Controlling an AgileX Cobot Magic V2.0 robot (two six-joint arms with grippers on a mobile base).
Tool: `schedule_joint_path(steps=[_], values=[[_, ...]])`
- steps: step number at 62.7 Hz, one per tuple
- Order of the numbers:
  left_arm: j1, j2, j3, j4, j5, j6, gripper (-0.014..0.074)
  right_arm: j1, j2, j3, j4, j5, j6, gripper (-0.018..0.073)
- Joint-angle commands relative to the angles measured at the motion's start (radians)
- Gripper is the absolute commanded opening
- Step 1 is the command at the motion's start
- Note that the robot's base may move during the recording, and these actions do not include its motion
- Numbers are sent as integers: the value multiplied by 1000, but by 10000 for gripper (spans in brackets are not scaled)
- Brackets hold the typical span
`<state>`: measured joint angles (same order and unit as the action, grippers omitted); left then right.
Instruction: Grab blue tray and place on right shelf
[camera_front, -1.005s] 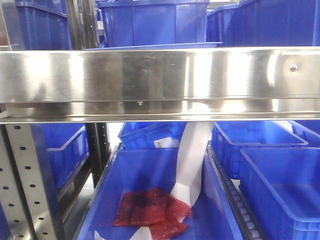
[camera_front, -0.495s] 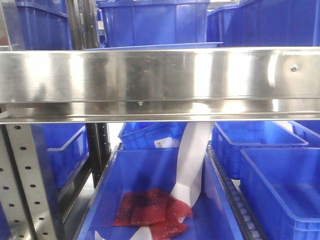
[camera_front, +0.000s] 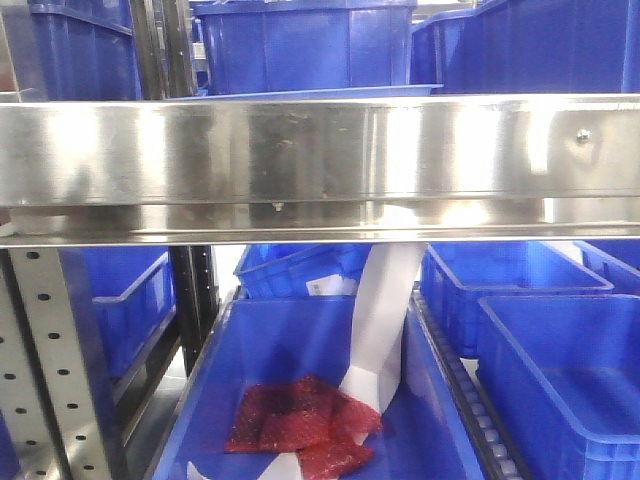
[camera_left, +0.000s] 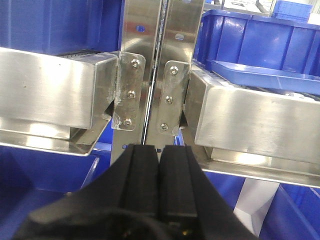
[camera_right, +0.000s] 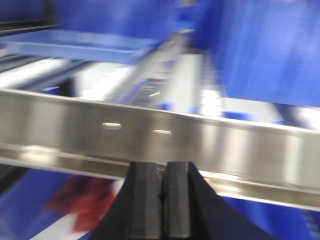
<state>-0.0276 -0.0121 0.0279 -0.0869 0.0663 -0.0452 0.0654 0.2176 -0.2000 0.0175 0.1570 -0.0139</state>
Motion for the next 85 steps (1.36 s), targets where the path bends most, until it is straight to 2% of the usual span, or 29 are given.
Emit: schedule_joint_path(steps=[1,6,14,17,85], values=[[3,-11,31,-7,-95,5,-48,-78,-64,45,23,-139,-35,51],[3,-11,31,-7,-95,5,-48,-118,-141,116,23,-157,-34,51],[3,-11,31,-7,-95,5,-48,-126,-242,208,24,-182,-33,51],[3,-11,31,-7,-95,5,-48,-126,-250,205,25,-147,-33,51],[3,-11,31,-7,-95,5,-48,-126,-246,206,25,-164,-33,51]])
